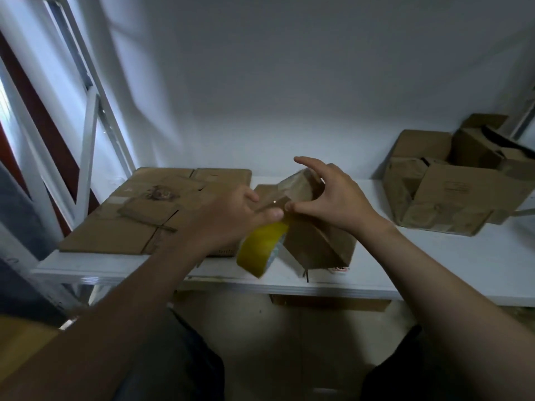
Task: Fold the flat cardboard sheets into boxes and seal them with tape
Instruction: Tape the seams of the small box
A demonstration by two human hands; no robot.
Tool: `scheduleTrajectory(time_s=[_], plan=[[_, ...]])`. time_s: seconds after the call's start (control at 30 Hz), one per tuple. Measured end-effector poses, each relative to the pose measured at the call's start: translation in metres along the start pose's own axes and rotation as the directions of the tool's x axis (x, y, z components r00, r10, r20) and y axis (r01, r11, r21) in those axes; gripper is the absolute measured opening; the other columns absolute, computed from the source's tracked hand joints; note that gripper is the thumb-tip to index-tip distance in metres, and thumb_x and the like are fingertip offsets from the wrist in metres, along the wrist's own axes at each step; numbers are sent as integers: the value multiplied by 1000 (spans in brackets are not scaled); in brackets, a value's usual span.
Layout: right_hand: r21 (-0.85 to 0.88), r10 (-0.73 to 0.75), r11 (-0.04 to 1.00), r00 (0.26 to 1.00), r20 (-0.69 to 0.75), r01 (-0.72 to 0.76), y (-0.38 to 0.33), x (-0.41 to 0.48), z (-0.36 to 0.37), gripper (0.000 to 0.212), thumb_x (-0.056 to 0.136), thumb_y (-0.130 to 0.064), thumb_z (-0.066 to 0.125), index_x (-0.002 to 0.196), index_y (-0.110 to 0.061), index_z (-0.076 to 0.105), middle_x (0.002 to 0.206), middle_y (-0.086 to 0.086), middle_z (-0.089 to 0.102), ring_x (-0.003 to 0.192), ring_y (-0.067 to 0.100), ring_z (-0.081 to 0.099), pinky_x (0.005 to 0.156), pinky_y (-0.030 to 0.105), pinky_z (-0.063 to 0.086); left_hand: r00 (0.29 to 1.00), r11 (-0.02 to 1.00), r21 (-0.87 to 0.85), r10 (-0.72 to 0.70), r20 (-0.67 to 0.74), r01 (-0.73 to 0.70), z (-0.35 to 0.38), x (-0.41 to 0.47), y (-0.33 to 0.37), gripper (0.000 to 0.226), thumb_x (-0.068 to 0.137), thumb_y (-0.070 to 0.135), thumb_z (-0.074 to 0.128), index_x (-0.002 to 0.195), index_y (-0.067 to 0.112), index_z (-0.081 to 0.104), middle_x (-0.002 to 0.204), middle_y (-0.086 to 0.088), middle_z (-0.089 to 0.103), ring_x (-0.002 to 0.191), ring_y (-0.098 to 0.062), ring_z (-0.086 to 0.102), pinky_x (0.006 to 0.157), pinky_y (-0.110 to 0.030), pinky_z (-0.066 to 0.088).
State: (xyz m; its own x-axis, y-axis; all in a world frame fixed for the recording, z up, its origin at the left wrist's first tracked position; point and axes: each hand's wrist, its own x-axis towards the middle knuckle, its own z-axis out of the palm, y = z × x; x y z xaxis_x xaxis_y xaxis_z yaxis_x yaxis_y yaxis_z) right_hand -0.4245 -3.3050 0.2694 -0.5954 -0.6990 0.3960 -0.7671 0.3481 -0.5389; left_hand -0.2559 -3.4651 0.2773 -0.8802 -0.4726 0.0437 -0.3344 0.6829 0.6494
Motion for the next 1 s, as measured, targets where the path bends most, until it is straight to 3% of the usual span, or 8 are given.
scheduleTrajectory(time_s=[0.13,0.3,0.37,0.47,0.57,0.67,0.83,1.0], plan=[[193,82,979,989,-121,-58,16,1,24,69,70,-54,84,133,-51,57,116,-3,52,105,7,54,91,24,46,996,999,-1,41,-82,-41,17,-1,-19,53,87,48,71,130,33,46,117,5,62,95,-11,61,70,-29,46],[476,72,878,997,-30,-48,46,-13,62,61,76,-20,89,129,-40,66,125,3,50,113,3,57,103,26,50,986,991,4,137,-93,-137,30,-6,-31,56,86,41,76,134,36,48,119,12,56,106,-9,58,74,-27,46],[454,44,889,998,37,-56,60,-18,73,62,77,-18,87,129,-45,66,128,-1,47,117,10,57,105,36,50,990,991,45,129,-50,-127,38,-7,-37,53,85,46,75,132,39,51,120,14,58,105,-8,57,79,-31,49],[406,20,912,993,114,-65,71,-24,82,60,82,-21,83,134,-43,62,135,-2,43,126,10,52,110,39,47,992,987,100,128,-19,-125,50,-6,-47,49,87,50,71,131,39,54,114,13,64,95,-8,60,71,-25,44],[337,47,938,992,118,-85,64,-25,86,53,86,-45,76,135,-48,55,144,-6,38,130,11,46,112,36,44,991,987,111,121,-57,-114,55,-4,-51,49,87,52,69,132,39,54,114,15,63,98,-8,61,72,-25,45],[304,121,941,987,109,-149,49,-22,98,63,83,-69,65,135,-40,45,142,-9,32,120,13,50,105,31,45,993,986,140,98,-70,-87,57,2,-49,51,88,56,67,133,39,52,118,13,64,102,-11,61,82,-34,53],[265,223,944,972,-68,-198,41,-16,121,53,91,-64,58,130,-30,45,137,-3,35,107,24,61,94,36,51,993,989,123,91,-73,-82,57,10,-46,49,87,57,66,131,41,53,117,17,64,101,-9,61,86,-38,53],[154,173,975,982,-77,-160,52,-14,123,54,93,-63,50,132,-26,48,140,2,36,108,28,62,86,27,45,996,989,140,44,83,-55,49,23,-47,62,81,61,71,137,44,48,127,15,61,111,-10,59,90,-39,53]])
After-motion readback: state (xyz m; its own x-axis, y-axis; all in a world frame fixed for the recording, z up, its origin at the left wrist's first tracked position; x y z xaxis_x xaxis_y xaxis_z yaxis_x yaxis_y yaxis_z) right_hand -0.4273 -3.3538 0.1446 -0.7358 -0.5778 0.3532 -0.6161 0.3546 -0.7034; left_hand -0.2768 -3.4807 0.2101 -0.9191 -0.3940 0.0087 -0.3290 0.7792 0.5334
